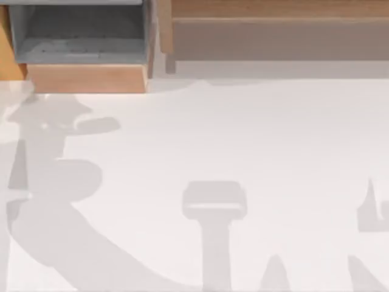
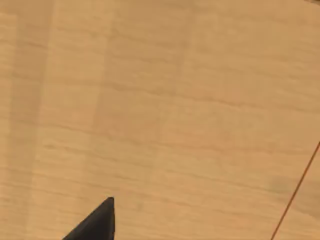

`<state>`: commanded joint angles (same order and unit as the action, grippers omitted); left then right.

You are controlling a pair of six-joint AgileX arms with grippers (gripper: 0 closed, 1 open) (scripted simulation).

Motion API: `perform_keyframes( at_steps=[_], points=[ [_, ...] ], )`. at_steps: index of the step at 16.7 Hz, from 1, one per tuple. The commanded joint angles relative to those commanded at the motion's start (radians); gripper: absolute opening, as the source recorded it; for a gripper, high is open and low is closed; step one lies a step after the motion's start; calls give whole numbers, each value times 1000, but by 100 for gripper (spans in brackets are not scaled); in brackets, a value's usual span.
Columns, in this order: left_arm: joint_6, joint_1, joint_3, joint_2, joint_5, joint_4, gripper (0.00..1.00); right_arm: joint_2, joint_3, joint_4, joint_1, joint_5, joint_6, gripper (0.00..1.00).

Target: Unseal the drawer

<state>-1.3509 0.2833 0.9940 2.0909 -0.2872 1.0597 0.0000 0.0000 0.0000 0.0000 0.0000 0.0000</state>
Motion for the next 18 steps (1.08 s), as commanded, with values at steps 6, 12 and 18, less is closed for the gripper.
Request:
perform_keyframes(
  at_steps=[6,12,18],
  points=[
    [-229,133,104,186,-175,113,100,0,0,0,0,0,0,100],
    [-233,131,106,188,-175,112,100,0,0,0,0,0,0,100],
    [-233,112,213,240,-155,59,100,0,0,0,0,0,0,100]
  ],
)
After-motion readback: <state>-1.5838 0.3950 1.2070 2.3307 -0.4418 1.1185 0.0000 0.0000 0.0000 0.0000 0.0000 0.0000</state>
